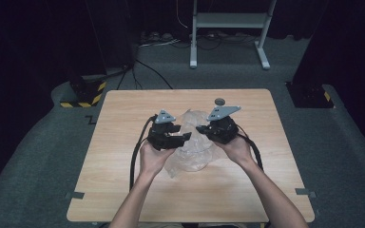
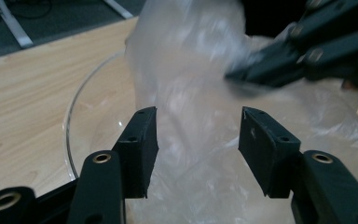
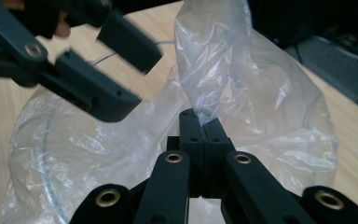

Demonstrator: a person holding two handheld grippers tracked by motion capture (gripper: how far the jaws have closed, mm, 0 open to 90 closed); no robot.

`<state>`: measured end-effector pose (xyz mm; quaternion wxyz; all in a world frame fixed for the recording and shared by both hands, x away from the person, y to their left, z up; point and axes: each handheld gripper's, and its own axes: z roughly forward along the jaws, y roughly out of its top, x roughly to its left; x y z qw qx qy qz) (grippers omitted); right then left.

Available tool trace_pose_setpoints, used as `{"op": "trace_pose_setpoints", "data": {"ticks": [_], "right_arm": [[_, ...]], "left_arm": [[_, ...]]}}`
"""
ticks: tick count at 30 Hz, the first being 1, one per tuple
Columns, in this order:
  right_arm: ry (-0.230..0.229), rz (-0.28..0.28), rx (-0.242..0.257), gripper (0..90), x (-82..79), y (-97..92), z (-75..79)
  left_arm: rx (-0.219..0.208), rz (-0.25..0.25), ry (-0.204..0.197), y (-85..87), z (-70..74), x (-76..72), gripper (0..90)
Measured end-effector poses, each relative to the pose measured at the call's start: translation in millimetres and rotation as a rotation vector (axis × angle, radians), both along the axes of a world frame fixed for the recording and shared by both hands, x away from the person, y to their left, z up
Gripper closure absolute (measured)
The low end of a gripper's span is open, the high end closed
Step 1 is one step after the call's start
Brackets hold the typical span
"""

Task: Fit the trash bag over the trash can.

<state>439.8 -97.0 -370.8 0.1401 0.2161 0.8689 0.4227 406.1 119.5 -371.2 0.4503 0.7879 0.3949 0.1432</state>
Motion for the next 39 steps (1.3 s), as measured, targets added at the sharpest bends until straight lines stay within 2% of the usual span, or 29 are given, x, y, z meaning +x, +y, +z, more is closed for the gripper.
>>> {"op": "trace_pose_setpoints", "data": {"ticks": [5,7,10,13,16,17,19,24,28,30,32,33,34,36,39], "right_arm": [[0.024,0.028,-0.023,89.9,-0.6,9.1,-5.4],[0.032,0.040,-0.032,89.8,-1.3,12.4,-6.8],[0.036,0.058,-0.046,89.7,-2.3,16.3,-8.6],[0.035,0.064,-0.055,87.3,-4.0,17.9,-9.2],[0.036,0.058,-0.041,76.7,-6.4,16.8,-7.2],[0.027,0.055,-0.033,71.9,-7.8,14.9,-5.0],[0.012,0.035,-0.011,65.7,-11.8,10.7,0.3],[-0.028,-0.042,0.044,60.2,-15.8,-8.6,13.6],[-0.008,-0.077,0.040,62.4,-10.8,-18.3,13.4],[0.013,-0.078,0.018,66.6,-7.5,-17.4,9.0],[0.032,-0.074,-0.016,71.6,-3.4,-13.1,2.0],[0.050,-0.080,-0.042,77.2,1.2,-8.5,-4.5],[0.050,-0.080,-0.042,77.2,1.2,-8.5,-4.5],[0.066,-0.078,-0.057,81.4,6.0,-4.7,-9.3],[0.070,-0.084,-0.072,84.7,10.4,0.2,-13.6]], "left_arm": [[-0.020,0.041,-0.027,2.3,4.4,0.3,46.6],[-0.001,0.068,-0.032,1.8,5.4,3.2,47.1],[0.014,0.097,-0.016,-0.9,4.7,10.8,52.2],[0.046,0.070,-0.001,-5.2,2.8,17.8,69.6],[0.077,0.061,0.019,-8.1,-1.3,23.0,85.1],[0.081,0.064,0.031,-8.5,-3.3,24.8,88.6],[0.103,0.074,0.050,-8.3,-6.2,27.5,90.0],[0.166,0.087,0.058,-8.4,-10.5,31.4,90.0],[0.173,0.077,0.082,-9.5,-14.4,35.4,89.2],[0.174,0.076,0.063,-9.5,-13.9,34.5,82.5],[0.152,0.080,0.051,-8.3,-11.9,31.2,68.8],[0.140,0.081,0.042,-7.0,-10.3,29.0,58.1],[0.133,0.077,0.034,-5.8,-9.0,27.1,58.1],[0.108,0.059,0.015,-3.1,-5.0,20.0,52.1],[0.097,0.020,0.001,-2.3,-0.4,11.7,49.5]]}}
